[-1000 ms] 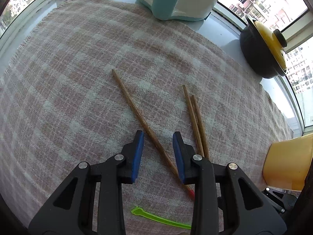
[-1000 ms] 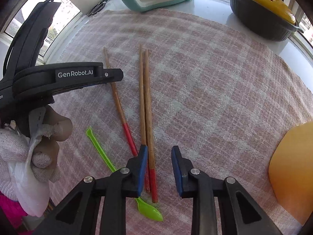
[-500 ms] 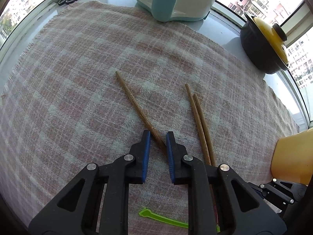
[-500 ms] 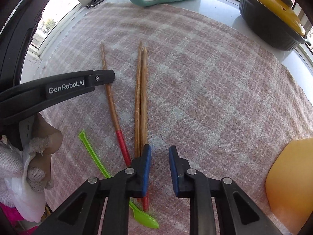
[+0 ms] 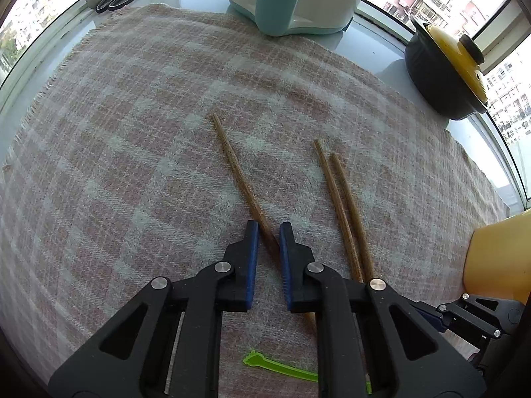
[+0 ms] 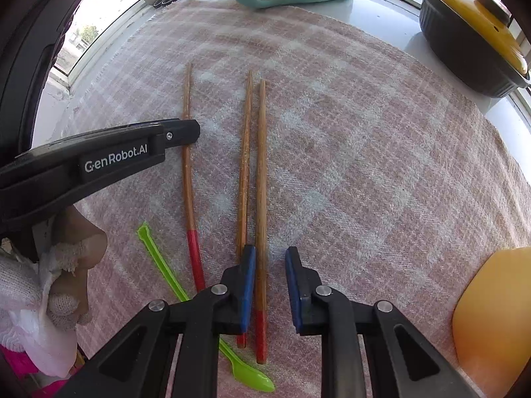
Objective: Organize utensils
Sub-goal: 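Close the left gripper on one chopstick while the right grasps another chopstick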
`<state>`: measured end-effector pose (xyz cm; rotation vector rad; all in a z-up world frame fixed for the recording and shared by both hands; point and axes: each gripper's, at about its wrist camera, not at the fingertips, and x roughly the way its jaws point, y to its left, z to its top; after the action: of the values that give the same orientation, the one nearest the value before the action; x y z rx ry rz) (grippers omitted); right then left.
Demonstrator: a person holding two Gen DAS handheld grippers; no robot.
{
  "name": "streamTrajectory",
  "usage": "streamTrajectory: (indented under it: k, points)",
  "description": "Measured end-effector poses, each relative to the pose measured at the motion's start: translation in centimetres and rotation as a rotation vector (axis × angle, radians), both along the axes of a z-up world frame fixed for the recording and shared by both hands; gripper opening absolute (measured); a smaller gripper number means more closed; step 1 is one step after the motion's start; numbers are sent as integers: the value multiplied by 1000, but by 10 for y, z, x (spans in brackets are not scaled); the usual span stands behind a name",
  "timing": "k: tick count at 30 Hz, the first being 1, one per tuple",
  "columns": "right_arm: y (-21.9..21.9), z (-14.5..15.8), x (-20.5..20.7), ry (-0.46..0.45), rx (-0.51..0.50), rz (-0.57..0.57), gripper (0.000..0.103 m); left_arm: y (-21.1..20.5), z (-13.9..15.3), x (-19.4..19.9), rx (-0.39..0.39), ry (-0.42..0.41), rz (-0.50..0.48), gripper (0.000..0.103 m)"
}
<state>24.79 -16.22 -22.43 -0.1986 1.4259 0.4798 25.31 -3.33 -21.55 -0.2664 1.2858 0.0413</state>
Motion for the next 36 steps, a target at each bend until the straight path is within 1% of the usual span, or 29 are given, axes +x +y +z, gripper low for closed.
streamTrajectory:
  k: [4, 9, 11, 12, 13, 18, 22, 27, 28, 31, 34, 36]
  points:
    - [12, -2, 6, -19, -25, 3, 14, 4, 1, -3, -9, 4, 0, 10]
    - [22, -5, 19, -28, -31, -2, 14, -1, 2, -7, 21, -5, -29, 10]
    - [27, -5, 21, -35, -44, 7, 11, -2, 2, -7, 24, -7, -42, 10]
    - [29, -6, 22, -35, -47, 9, 10, -1, 2, -7, 19, -7, -44, 9]
    - [29, -6, 23, -35, -52, 10, 5, 0, 1, -7, 8, -4, -40, 9]
    - [26, -7, 24, -22, -29, -8, 4, 12, 1, -9, -61, 7, 6, 5]
    - [23, -7, 23, -21, -21, -14, 4, 16, 1, -13, -78, 6, 3, 5]
    - [17, -4, 19, -37, -10, -29, 4, 21, 9, -20, -140, -18, 17, 4]
    - [6, 0, 15, -44, -2, -34, 4, 21, 13, -22, -140, -31, 17, 4]
    - [-2, 6, 13, -56, 24, -57, 4, 22, 21, -25, -152, -58, 24, 4]
    - [-7, 13, 10, -74, 28, -62, 4, 24, 26, -26, -164, -71, 34, 4]
    - [-20, 18, 6, -79, 36, -71, 4, 23, 29, -27, -169, -77, 32, 4]
